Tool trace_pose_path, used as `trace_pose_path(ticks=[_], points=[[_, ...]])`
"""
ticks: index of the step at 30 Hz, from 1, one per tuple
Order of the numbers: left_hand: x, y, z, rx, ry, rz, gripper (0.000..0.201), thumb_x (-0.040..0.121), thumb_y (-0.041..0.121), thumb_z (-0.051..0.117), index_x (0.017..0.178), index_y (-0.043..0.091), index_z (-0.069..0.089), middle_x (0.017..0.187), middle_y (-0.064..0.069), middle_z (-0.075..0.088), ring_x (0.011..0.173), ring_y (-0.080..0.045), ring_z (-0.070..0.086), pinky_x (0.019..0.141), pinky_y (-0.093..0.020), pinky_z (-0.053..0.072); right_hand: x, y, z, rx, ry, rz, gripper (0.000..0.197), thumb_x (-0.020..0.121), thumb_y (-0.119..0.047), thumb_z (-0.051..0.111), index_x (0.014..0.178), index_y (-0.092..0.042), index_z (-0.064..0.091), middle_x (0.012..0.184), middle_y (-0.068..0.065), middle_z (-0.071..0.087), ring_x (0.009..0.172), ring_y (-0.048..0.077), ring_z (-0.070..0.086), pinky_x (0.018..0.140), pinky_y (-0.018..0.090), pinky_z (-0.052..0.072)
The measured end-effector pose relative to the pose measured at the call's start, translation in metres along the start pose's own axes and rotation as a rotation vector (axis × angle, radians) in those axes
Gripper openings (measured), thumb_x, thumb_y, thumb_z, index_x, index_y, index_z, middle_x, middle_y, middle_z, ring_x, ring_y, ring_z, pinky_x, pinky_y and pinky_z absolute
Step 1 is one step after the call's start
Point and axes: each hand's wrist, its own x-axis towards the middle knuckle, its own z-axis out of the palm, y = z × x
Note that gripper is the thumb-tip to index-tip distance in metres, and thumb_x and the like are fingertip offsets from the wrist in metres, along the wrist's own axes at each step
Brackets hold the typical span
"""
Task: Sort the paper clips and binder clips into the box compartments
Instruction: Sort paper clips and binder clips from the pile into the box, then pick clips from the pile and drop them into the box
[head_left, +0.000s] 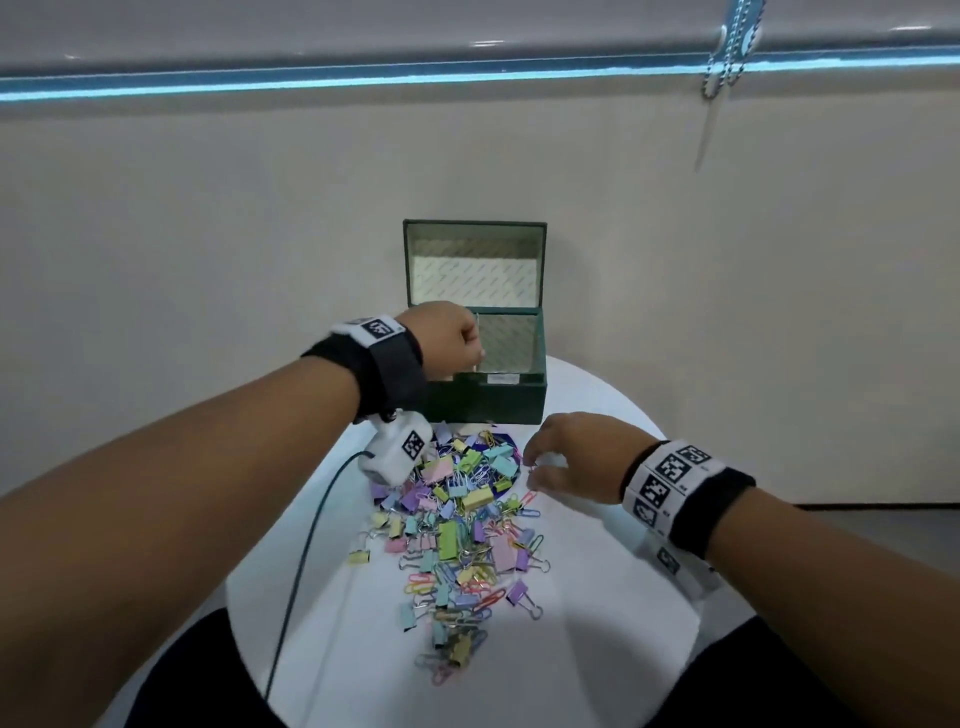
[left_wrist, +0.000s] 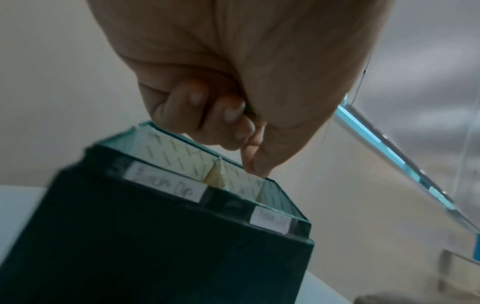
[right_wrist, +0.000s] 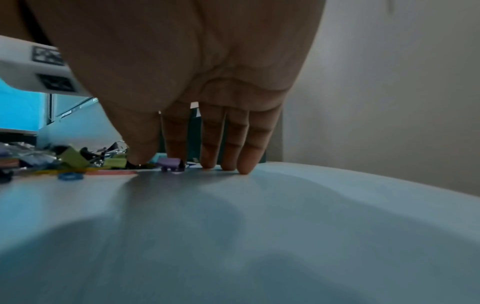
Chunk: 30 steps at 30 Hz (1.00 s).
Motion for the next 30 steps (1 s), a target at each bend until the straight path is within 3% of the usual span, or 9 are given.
trace_pose_path(ticks=[3,6,10,12,15,20,23,27,30], points=[[0.025,0.014,0.010,0.022,-0.011,-0.045,0.015,0.090,0.027,0.062,0.084,0.015,0.069,0.086,-0.002,0.069,0.079,-0.019,0.061,0.062,-0.025,0.043,0.004,0.004,0.006,-0.036,0.039,0.002,0.020,0.093,-0.038,0.056,0.108,-0.034,0.068,0.115,-0.009,0.062,0.104,0.018,0.061,0.091,0.036,0.051],[0.036,0.023,0.014,-0.021,-0.005,-0.084,0.015,0.085,0.022,0.068,0.099,0.017,0.072,0.100,-0.001,0.070,0.091,-0.021,0.065,0.079,-0.028,0.053,0.007,0.009,0.011,0.011,0.075,0.053,0.023,0.086,-0.023,0.053,0.100,-0.034,0.068,0.109,-0.011,0.065,0.099,0.018,0.063,0.089,0.035,0.054],[0.038,0.030,0.010,-0.077,-0.029,-0.093,0.039,0.086,0.021,0.071,0.124,0.016,0.067,0.115,-0.002,0.071,0.097,-0.021,0.068,0.092,-0.037,0.055,0.009,0.006,0.011,0.031,0.098,0.044,0.015,0.088,-0.030,0.056,0.099,-0.032,0.066,0.101,-0.008,0.067,0.094,0.019,0.063,0.084,0.035,0.055],[0.029,0.030,0.005,-0.063,0.014,-0.052,0.037,0.089,0.021,0.069,0.125,0.018,0.066,0.116,0.000,0.070,0.099,-0.018,0.067,0.093,-0.034,0.054,0.011,0.003,0.009,0.047,0.099,0.028,0.021,0.091,-0.038,0.059,0.110,-0.032,0.066,0.104,-0.009,0.066,0.096,0.016,0.062,0.085,0.034,0.054],[-0.006,0.028,0.003,-0.064,0.100,0.061,0.019,0.093,0.022,0.064,0.111,0.026,0.068,0.105,0.009,0.068,0.094,-0.010,0.062,0.088,-0.029,0.051,0.016,0.001,0.008,0.045,0.101,-0.007,0.031,0.094,-0.039,0.059,0.124,-0.036,0.064,0.109,-0.008,0.063,0.100,0.016,0.060,0.086,0.033,0.052],[-0.071,0.001,0.024,0.215,-0.085,0.142,0.014,0.098,0.036,0.053,0.104,0.032,0.065,0.098,0.013,0.062,0.083,-0.004,0.058,0.076,-0.021,0.049,0.024,-0.007,0.011,0.001,0.132,-0.055,0.034,0.097,-0.037,0.055,0.130,-0.038,0.061,0.107,-0.002,0.058,0.098,0.020,0.059,0.082,0.034,0.053],[-0.091,-0.035,0.036,0.441,-0.093,0.043,0.026,0.099,0.032,0.044,0.118,0.031,0.061,0.111,0.009,0.059,0.096,-0.013,0.059,0.077,-0.030,0.052,0.029,-0.009,0.010,0.027,0.104,-0.023,0.030,0.095,-0.038,0.059,0.124,-0.037,0.065,0.109,-0.002,0.057,0.100,0.020,0.058,0.087,0.037,0.054],[-0.104,-0.063,0.044,0.420,-0.121,-0.087,0.036,0.100,0.039,0.041,0.134,0.034,0.052,0.127,0.007,0.056,0.115,-0.019,0.057,0.091,-0.037,0.050,0.031,-0.008,0.010,0.016,0.103,0.028,0.013,0.090,-0.041,0.064,0.088,-0.029,0.062,0.095,-0.007,0.056,0.089,0.017,0.058,0.079,0.033,0.052],[-0.103,-0.067,0.049,0.275,-0.138,-0.033,0.040,0.102,0.032,0.040,0.141,0.040,0.046,0.128,0.006,0.056,0.116,-0.018,0.055,0.096,-0.035,0.046,0.030,-0.010,0.012,0.034,0.109,0.041,0.014,0.092,-0.039,0.062,0.104,-0.033,0.063,0.102,-0.008,0.057,0.093,0.017,0.058,0.085,0.034,0.053]])
